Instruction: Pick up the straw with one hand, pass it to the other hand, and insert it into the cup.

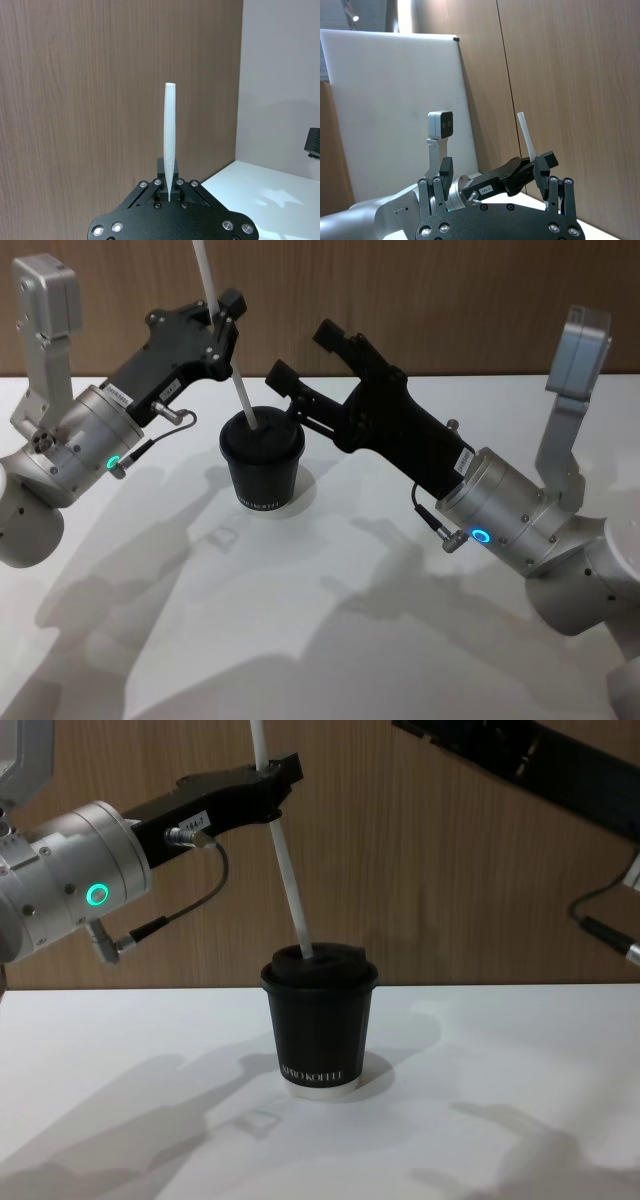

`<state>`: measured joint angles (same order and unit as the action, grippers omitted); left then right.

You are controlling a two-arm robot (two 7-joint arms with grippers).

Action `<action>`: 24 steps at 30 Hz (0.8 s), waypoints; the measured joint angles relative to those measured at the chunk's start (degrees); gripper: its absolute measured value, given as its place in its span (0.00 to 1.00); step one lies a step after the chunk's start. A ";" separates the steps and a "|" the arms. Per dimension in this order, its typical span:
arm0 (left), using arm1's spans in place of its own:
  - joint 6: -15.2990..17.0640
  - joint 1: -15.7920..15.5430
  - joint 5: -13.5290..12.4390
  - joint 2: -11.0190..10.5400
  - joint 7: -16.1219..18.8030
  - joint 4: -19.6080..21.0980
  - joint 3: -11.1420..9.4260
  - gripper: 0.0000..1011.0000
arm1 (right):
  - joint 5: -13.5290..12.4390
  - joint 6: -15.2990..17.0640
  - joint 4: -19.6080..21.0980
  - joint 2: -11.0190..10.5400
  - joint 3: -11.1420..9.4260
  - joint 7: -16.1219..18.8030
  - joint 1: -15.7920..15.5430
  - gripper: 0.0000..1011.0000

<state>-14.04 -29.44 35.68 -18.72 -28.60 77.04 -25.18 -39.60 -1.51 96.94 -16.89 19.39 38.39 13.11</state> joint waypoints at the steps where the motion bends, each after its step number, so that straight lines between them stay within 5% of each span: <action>1: -0.06 -0.01 -0.03 0.08 -0.08 -0.09 0.10 0.00 | 0.00 0.00 0.00 0.00 0.00 0.00 0.00 0.99; 24: -0.16 0.43 -0.41 0.21 -0.95 0.99 1.48 0.00 | 0.00 0.00 0.00 0.00 0.00 0.00 0.00 0.99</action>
<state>-14.20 -29.00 35.27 -18.51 -29.55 78.03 -23.70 -39.60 -1.51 96.94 -16.89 19.39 38.39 13.11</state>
